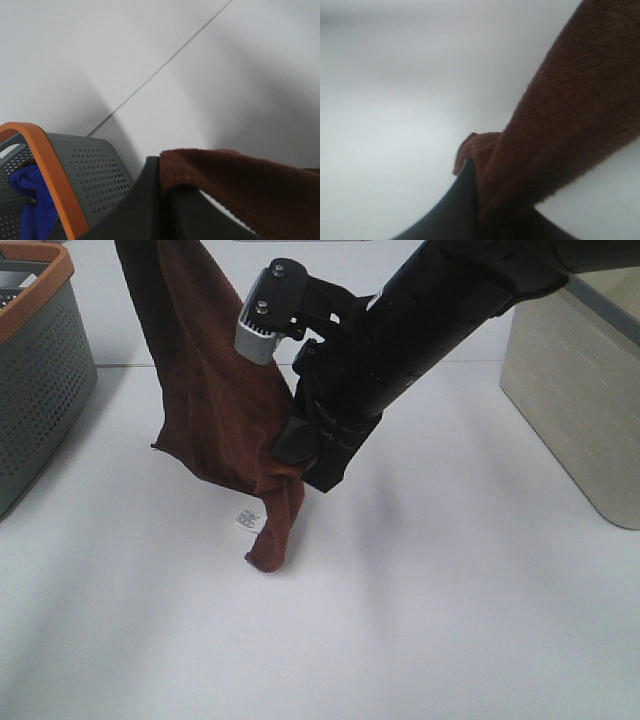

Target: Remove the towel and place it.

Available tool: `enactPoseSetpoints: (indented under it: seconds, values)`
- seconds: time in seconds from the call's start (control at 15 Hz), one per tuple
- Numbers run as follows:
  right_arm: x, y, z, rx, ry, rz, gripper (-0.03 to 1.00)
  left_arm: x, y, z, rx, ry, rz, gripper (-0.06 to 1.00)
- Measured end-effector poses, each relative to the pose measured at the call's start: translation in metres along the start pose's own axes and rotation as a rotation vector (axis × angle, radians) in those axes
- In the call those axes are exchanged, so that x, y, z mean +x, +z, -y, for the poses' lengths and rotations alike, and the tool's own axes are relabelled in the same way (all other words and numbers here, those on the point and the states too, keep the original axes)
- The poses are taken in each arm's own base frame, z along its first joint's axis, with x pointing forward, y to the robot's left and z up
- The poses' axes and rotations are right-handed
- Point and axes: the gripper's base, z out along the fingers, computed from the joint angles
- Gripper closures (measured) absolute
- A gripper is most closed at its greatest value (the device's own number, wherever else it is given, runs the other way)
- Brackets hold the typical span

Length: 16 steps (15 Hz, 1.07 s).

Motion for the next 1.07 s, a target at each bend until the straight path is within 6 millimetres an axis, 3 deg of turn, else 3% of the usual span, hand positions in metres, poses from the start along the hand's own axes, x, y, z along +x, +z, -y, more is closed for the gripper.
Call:
enactPoseSetpoints:
  seconds: [0.27, 0.33, 0.6, 0.67, 0.8, 1.07]
  values:
    - [-0.009, -0.007, 0.033, 0.334, -0.259, 0.057, 0.97, 0.001, 0.036, -0.006, -0.026, -0.094, 0.035, 0.94]
    - [-0.01, -0.01, 0.039, 0.378, -0.266, 0.077, 0.97, -0.001, 0.038, -0.006, -0.03, -0.104, 0.057, 0.94]
    - [0.001, -0.021, 0.093, 0.675, -0.234, 0.178, 0.97, -0.014, 0.043, -0.016, -0.146, -0.148, 0.214, 0.94]
    - [0.001, -0.011, 0.108, 0.716, -0.229, 0.191, 0.97, -0.018, 0.042, -0.021, -0.202, -0.129, 0.266, 0.94]
    - [-0.003, 0.007, 0.121, 0.733, -0.226, 0.205, 0.97, -0.019, 0.045, -0.021, -0.21, -0.12, 0.279, 0.94]
    - [0.02, 0.042, 0.112, 0.534, -0.12, 0.077, 0.97, -0.002, 0.085, 0.006, -0.115, -0.023, 0.072, 0.94]
